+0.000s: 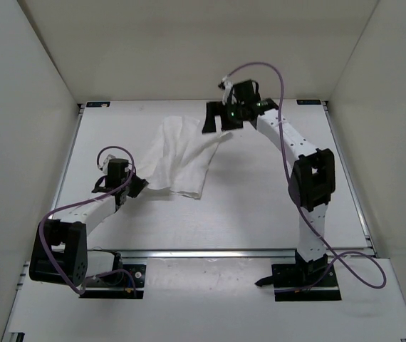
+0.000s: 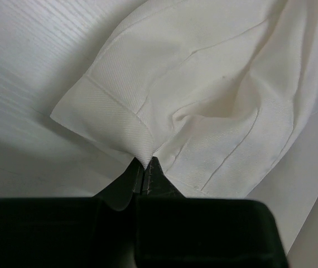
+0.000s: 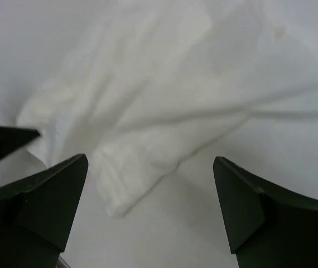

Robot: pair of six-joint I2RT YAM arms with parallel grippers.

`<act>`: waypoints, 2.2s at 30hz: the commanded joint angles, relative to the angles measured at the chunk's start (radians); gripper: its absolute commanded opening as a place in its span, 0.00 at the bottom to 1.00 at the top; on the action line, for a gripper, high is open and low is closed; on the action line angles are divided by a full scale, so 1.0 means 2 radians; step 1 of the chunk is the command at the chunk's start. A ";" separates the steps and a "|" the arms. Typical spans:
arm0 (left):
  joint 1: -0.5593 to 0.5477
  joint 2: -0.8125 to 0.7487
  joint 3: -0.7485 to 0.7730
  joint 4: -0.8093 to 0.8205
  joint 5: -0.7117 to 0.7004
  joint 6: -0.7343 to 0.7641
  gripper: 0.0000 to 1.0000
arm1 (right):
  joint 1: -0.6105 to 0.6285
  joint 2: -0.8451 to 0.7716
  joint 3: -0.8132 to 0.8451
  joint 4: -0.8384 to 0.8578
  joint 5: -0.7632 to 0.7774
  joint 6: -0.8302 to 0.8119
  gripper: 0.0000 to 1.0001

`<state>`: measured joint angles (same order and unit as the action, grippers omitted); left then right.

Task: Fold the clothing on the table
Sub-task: Flatten the skirt out

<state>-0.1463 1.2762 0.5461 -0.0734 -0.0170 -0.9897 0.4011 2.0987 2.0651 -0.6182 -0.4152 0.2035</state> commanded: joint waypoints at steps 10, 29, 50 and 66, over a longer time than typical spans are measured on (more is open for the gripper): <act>-0.007 0.000 -0.014 0.020 0.007 -0.018 0.00 | 0.054 -0.195 -0.424 0.093 -0.003 0.028 0.88; 0.000 -0.018 -0.008 0.010 -0.002 -0.012 0.00 | 0.124 -0.021 -0.248 0.053 0.046 0.091 0.78; 0.026 -0.017 0.016 0.024 0.014 -0.027 0.00 | 0.118 0.000 -0.242 0.005 0.054 0.073 0.67; 0.027 -0.012 0.003 0.046 0.025 -0.043 0.00 | 0.113 0.041 -0.220 -0.011 0.035 0.056 0.00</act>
<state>-0.0925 1.2697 0.5457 -0.0166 0.0189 -1.0660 0.6323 2.1567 1.6012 -0.6182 -0.3492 0.3370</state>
